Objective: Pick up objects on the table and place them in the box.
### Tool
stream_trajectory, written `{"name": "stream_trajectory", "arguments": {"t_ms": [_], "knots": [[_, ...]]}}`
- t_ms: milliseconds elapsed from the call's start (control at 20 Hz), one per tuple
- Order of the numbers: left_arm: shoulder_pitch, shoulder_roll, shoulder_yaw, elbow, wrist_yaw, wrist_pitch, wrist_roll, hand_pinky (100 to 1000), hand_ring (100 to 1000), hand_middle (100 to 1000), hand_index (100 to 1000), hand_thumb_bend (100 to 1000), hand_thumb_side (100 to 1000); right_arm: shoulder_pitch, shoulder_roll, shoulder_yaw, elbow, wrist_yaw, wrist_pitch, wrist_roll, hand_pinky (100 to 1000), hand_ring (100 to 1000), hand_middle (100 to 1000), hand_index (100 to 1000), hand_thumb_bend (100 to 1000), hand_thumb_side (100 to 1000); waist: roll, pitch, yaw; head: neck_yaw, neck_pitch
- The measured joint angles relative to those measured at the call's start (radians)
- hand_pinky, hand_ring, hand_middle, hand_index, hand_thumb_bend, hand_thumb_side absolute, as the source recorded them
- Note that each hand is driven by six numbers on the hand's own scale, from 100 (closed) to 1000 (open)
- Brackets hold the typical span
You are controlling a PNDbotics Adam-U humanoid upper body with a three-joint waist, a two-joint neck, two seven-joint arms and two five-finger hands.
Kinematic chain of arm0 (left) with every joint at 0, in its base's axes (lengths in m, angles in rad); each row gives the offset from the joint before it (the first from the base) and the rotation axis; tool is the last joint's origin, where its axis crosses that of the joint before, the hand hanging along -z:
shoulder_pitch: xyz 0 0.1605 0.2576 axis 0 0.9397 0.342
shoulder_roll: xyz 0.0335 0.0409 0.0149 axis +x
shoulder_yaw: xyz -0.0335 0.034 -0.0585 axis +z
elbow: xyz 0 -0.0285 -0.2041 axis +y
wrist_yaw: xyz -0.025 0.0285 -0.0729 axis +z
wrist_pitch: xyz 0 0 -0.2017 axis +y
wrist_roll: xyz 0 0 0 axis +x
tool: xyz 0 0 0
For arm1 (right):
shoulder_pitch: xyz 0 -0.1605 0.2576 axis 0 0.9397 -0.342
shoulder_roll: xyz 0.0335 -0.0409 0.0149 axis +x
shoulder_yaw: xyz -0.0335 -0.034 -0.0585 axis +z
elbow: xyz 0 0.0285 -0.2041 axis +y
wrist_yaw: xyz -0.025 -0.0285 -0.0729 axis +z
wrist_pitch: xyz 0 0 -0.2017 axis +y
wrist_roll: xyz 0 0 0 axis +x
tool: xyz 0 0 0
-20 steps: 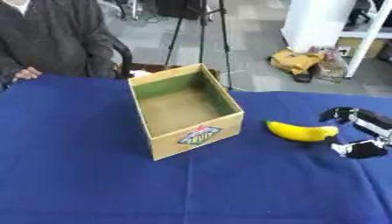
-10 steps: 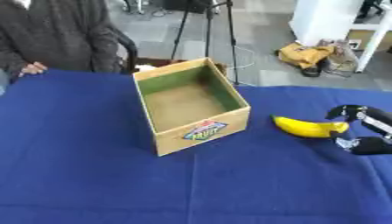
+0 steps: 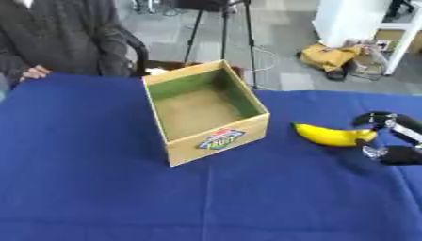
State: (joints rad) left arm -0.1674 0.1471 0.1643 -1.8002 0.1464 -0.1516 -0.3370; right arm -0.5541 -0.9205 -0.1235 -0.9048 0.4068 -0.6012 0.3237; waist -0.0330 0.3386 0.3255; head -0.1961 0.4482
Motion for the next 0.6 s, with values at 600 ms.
{"name": "stream_trajectory", "arguments": {"t_ms": [600], "knots": [[0.010, -0.009, 0.000, 0.000, -0.006, -0.018, -0.007, 544, 619, 522, 709, 247, 1000, -0.009, -0.001, 0.000, -0.027, -0.011, 0.003, 0.023, 796, 882, 845, 841, 100, 558, 0.022, 0.016, 0.013, -0.015, 0.002]]}}
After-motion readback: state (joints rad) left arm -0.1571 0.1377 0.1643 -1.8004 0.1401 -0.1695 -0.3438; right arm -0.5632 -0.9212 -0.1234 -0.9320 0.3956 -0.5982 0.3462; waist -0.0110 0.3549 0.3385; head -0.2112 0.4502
